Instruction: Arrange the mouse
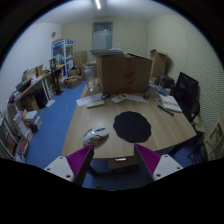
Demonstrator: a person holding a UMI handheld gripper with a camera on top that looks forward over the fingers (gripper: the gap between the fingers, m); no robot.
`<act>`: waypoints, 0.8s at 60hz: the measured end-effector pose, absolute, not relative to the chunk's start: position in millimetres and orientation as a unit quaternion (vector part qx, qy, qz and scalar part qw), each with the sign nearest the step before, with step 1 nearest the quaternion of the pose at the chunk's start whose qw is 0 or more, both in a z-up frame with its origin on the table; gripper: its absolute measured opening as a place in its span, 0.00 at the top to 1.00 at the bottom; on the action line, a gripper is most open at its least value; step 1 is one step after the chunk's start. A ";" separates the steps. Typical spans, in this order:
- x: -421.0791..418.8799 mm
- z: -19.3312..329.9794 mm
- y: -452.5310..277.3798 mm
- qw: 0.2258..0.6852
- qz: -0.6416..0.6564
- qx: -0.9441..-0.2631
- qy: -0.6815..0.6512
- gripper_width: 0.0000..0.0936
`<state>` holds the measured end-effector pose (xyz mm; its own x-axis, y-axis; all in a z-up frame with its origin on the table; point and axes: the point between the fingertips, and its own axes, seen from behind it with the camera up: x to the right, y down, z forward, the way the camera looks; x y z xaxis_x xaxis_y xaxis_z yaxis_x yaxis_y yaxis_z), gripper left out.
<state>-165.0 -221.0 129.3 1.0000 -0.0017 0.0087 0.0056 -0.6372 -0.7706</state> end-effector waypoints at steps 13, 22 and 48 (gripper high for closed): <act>-205.9 109.6 -201.0 0.423 0.027 -0.906 -0.022 0.09; -240.3 77.2 -185.5 0.403 0.049 -0.913 -0.047 0.10; -266.9 -14.5 -104.8 0.398 0.045 -0.915 -0.053 0.11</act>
<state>-266.9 -104.8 -14.5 0.9902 0.1333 -0.0407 0.0611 -0.6777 -0.7328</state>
